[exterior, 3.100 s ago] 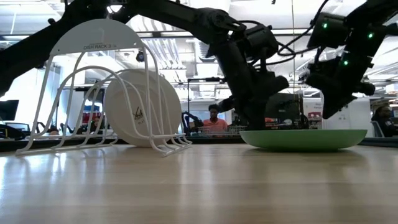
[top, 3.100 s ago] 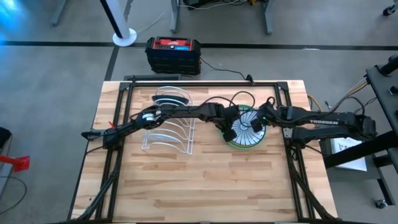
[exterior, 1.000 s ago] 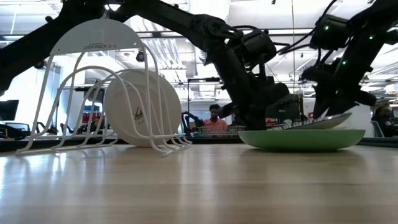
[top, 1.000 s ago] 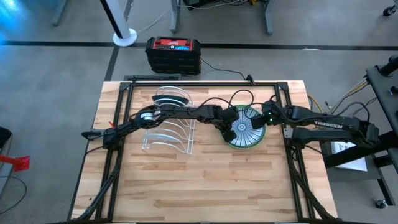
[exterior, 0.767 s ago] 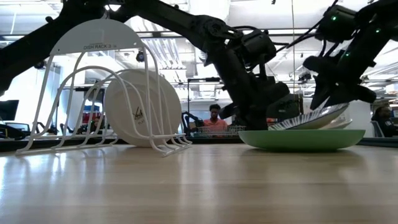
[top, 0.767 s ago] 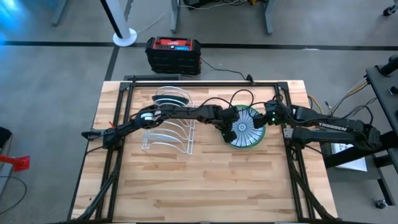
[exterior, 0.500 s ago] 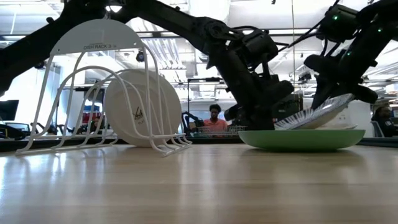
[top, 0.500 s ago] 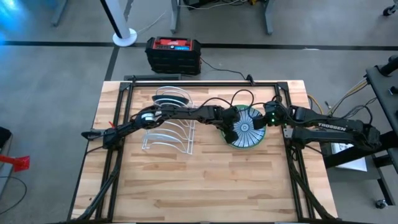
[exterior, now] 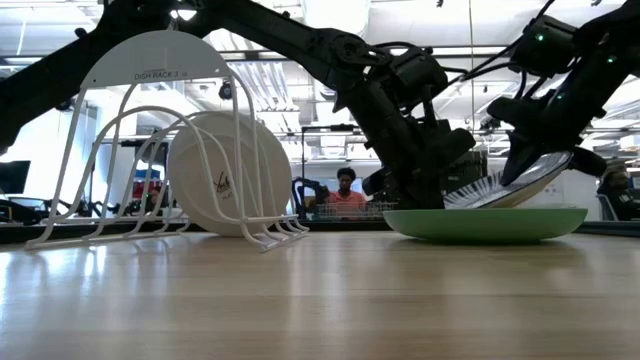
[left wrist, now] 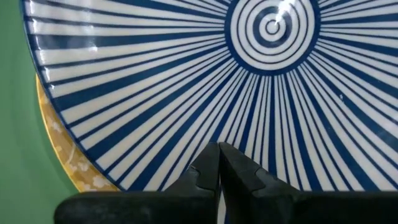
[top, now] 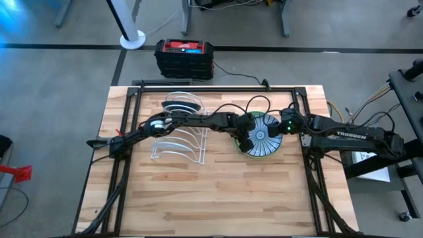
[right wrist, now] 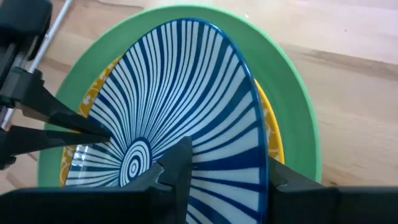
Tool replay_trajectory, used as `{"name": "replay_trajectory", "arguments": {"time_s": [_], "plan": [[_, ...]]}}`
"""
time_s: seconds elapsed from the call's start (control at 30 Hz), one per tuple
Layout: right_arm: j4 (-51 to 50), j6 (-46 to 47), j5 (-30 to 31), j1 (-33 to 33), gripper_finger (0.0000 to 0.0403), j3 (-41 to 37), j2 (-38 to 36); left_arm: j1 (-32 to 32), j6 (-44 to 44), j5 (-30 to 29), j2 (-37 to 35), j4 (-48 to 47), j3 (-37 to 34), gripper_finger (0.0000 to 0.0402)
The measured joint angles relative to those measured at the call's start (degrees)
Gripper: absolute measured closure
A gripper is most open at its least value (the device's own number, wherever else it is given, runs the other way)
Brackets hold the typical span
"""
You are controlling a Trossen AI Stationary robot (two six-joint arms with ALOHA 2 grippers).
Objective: Sort dishes
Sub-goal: Put the blue pattern plate in the dish rack
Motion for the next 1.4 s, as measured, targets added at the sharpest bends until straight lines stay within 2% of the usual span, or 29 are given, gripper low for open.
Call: {"name": "replay_trajectory", "arguments": {"time_s": [0.37, 0.63, 0.87, 1.4], "plan": [[6.6, -2.3, 2.1, 0.0, 0.0368, -2.4, -0.9, 0.0, -0.1, -1.8, 0.0, -0.2, 0.0, 0.0401], [5.8, -4.5, 2.5, 0.0, 0.039, -2.6, -6.2, -0.1, -0.4, -2.1, 0.0, 0.9, 0.5, 0.0401], [4.4, -6.2, 2.6, 0.1, 0.0392, -2.6, -9.4, -0.2, -0.4, -1.8, 0.2, 0.2, 2.6, 0.0401], [3.4, -6.7, 2.1, 0.2, 0.0396, -2.6, -9.8, -0.2, -0.5, -1.6, 0.2, -0.9, 4.3, 0.0401]]}}
